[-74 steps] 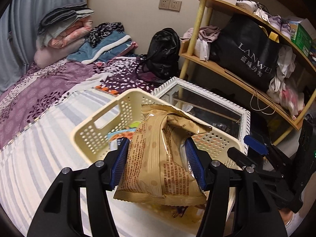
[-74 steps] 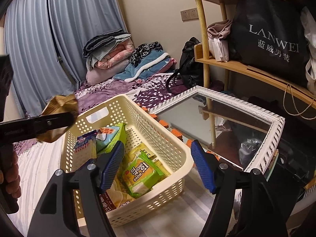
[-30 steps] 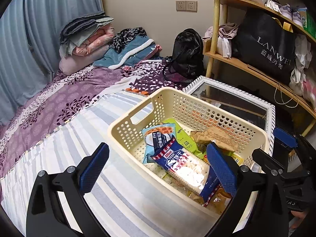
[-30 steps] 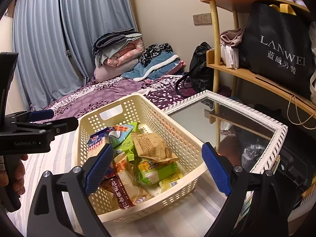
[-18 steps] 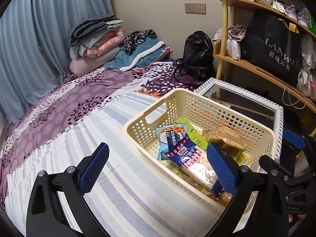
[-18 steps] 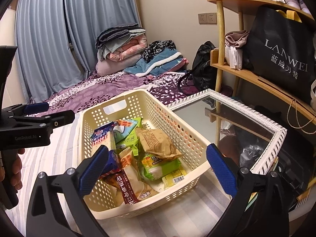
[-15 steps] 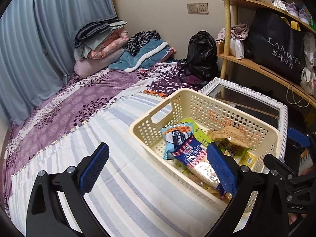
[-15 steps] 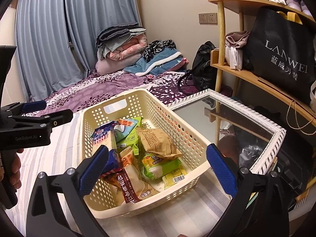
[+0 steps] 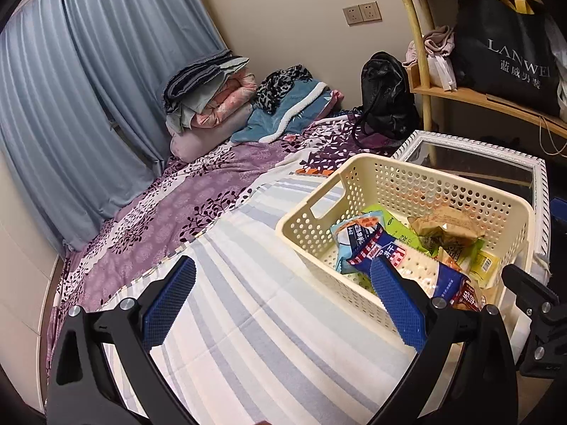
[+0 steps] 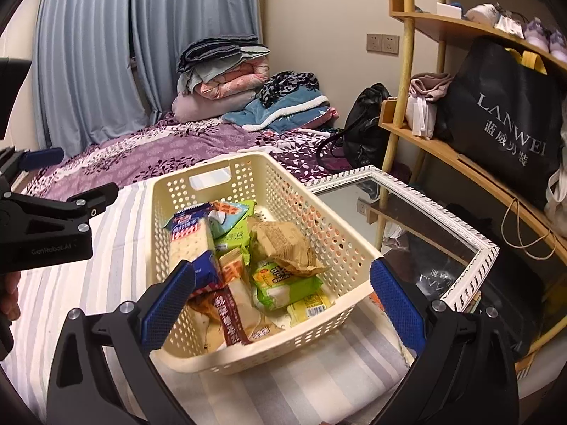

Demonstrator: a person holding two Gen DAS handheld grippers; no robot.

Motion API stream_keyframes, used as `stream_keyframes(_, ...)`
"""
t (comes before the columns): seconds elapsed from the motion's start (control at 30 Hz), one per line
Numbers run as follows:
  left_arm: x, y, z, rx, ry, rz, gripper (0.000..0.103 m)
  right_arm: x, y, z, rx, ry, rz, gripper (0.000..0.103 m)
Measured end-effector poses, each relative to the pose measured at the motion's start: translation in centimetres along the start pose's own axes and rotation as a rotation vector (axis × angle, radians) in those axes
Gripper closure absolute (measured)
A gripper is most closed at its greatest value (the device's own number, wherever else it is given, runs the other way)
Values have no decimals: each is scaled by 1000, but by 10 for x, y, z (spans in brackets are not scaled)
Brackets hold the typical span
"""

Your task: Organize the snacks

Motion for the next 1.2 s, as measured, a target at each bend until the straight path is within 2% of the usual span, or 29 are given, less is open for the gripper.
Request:
stream_keyframes(0.23, 4, 4, -17, -21, -19, 9, 3, 6, 11, -10, -11, 12, -38, 5)
stream_keyframes(0.6, 10, 7, -32, -3, -11, 6, 3, 6, 22, -24, -13, -5, -69, 5)
stream_keyframes(1.2, 19, -1, -31, 13, 10, 35, 3, 13, 26, -23, -13, 13, -84, 5)
Point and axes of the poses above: each gripper's, at about its wrist camera, not at the fingertips, and z roughly the way its jaws point, y to its left, x to its underside, the point moved 4 cm from there along z, roughly the way its jaws point, and after that the axes turned 14 degrees about -y, right-handed, at the moved point
